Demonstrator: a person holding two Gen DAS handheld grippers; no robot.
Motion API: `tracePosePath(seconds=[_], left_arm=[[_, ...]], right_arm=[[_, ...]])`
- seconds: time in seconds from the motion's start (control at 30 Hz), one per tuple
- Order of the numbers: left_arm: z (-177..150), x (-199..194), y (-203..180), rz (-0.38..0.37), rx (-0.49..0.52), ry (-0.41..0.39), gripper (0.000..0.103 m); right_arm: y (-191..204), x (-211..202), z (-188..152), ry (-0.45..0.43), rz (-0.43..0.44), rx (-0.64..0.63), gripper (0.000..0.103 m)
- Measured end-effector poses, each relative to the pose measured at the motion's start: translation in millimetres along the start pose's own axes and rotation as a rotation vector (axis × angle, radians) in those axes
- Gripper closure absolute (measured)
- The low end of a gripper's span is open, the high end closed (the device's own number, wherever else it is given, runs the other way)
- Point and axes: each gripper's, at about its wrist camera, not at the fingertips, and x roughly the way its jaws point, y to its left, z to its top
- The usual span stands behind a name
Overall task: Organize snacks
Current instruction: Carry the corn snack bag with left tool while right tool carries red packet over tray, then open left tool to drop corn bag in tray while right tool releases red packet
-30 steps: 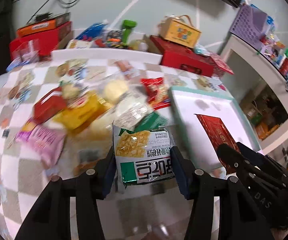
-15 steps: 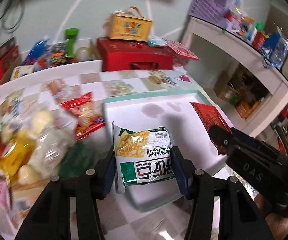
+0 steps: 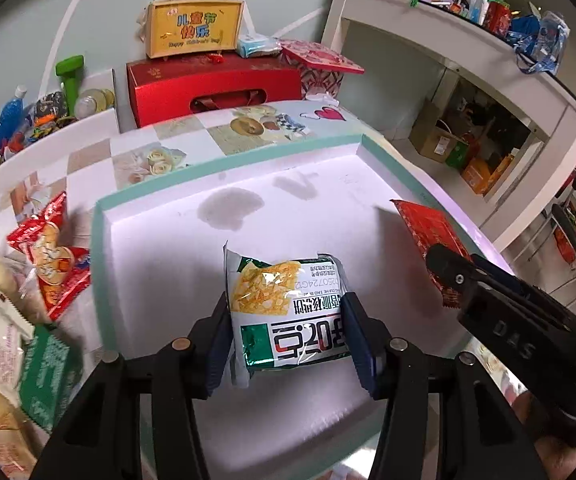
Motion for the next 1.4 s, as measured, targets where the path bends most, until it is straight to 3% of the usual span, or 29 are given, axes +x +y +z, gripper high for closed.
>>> tracePosePath(seconds=[0.13,0.33,0.4,0.43,0.47,0.6,0.67,1.13,1.4], left_arm=[[-1.5,2.2,2.3,0.013,-0.029,0.011,0.038],[-0.4,-13.1,9.9,0.040,-0.081,-0.003,0.036],[-0.9,-20.4,15.5,0.066,-0.105,-0.010,0.023],[-1.1,-22.2,18.2,0.079,-0.116,-0.015,0.012],[-2.5,-26.1,22.6,0.103,-0.131,-0.031,0.007],[-7.9,-39.7,36.2,0.204,-0.147,-0.121,0.001],[-10.3,-44.7,42.3,0.226,-0.149,-0.146,0.000],[-22.6,-62.3,56.2,0.217,-0.149,-0.169,0.000],[-28.6,-82.5,68.9,0.238,-0.156,-0.184,0.000]], right_arm=[[-1.4,1.8,-1.0,0.017,0.014,0.009,0.050],[-3.1,-4.6,-1.5,0.043,0.019,0.004,0.049],[-3.2,-1.9,-3.2,0.074,0.019,-0.006,0.034],[-2.4,-0.5,-4.1,0.085,0.011,-0.018,0.020],[-1.7,-0.3,-5.1,0.085,0.001,-0.028,0.015],[-0.9,-0.2,-6.7,0.094,0.011,-0.032,0.010],[1.2,-1.1,-7.0,0.087,0.013,-0.046,0.000],[15.4,-8.9,-4.7,0.028,0.052,-0.067,0.000],[33.5,-12.0,-6.3,0.038,0.099,-0.089,0.000]])
